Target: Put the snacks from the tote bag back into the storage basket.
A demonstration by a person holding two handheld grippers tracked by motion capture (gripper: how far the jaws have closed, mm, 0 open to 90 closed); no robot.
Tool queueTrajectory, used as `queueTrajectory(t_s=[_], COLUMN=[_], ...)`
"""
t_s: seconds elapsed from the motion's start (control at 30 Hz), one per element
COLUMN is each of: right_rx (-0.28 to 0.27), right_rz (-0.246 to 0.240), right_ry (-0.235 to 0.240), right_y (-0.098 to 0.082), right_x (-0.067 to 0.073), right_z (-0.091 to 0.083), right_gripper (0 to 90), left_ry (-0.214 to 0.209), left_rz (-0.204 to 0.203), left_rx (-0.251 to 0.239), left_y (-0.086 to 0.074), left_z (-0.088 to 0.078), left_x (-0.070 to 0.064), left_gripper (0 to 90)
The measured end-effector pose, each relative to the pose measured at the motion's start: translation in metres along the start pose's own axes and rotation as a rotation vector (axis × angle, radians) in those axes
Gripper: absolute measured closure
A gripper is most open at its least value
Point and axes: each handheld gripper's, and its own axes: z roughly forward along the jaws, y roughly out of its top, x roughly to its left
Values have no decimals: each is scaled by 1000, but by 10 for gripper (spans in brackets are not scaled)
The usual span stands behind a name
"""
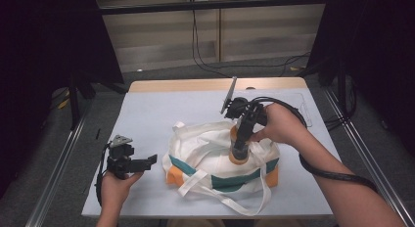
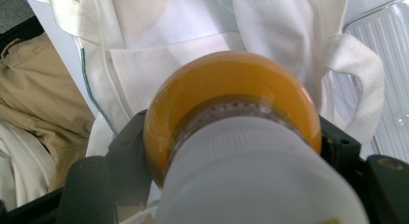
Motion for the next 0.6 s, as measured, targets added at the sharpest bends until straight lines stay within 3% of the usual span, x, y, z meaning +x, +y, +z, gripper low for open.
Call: queueTrajectory(t_s=[0.6], right_rx=[-7], right_rz=[17], right_ry=[20], right_y=[5], right_x=[-8], right_z=[-28], right_gripper=[299], left_ry=[-3], left_rz=[-3], left_rx=[0], left_y=[0], left_z=[0], left_x=[-1], left_gripper=[58])
